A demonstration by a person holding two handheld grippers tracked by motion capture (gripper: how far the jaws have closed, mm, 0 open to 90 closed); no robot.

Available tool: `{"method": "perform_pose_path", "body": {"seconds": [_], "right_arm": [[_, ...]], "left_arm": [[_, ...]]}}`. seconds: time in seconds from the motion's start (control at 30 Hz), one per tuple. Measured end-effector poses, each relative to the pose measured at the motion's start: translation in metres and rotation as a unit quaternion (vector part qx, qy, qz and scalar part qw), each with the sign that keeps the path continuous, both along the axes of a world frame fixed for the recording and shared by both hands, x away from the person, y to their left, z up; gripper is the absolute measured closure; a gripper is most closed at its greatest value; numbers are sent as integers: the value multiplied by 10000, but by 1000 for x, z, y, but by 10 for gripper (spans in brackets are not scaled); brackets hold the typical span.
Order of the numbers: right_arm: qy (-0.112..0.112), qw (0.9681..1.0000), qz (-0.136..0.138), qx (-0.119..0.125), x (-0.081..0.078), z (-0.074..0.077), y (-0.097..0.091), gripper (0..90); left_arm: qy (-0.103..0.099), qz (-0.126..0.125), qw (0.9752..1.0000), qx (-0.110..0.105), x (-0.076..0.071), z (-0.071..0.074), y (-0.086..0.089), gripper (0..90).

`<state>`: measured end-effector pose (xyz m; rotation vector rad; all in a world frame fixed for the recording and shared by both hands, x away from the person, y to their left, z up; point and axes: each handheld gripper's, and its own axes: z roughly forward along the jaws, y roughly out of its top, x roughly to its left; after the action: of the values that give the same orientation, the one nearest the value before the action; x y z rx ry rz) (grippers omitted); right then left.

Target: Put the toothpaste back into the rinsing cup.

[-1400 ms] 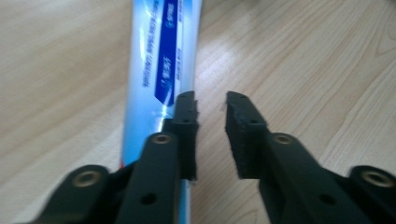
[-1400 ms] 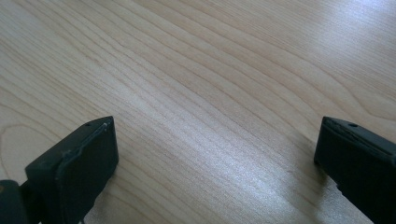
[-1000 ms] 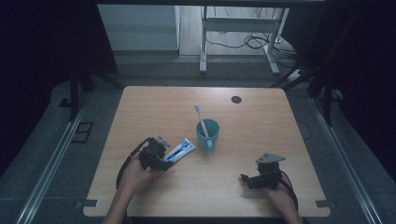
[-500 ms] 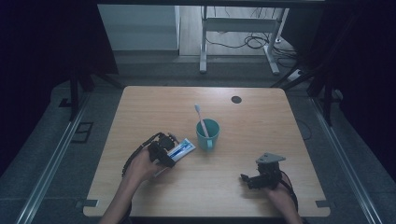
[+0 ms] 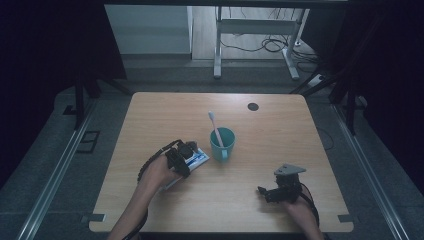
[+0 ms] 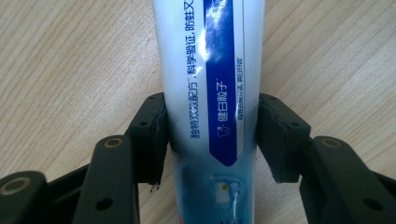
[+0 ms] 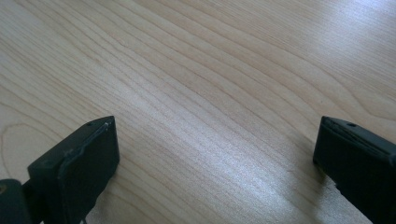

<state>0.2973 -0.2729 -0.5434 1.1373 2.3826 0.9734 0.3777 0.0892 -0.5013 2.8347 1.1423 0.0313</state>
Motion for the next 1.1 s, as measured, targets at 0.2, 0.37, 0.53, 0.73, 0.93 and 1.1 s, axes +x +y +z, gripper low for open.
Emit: {"method": "perform_pose_path", "body": {"seconds": [0.2,0.37,0.53,0.73,0.93,1.1], "right_arm": [[-3,10000,-1,-1,0,0,0,3],[0,10000,-2,0,0,0,0,3],[-1,10000,-2,0,0,0,0,3],[-1,10000,-2,0,0,0,0,3],[-4,10000,-5,3,0,0,0,3],[-3,10000,-3,1,0,0,0,3]], "left_arm": [[-34,60,9999,-76,-1,6,1,626],[-80,63,9997,-239,-3,8,6,692],[-158,48,9987,-480,-6,9,14,714],[-284,79,9957,-880,-8,13,21,720],[-476,48,9935,-1037,-13,19,24,721],[-654,50,9900,-1246,-16,26,28,721]]}}
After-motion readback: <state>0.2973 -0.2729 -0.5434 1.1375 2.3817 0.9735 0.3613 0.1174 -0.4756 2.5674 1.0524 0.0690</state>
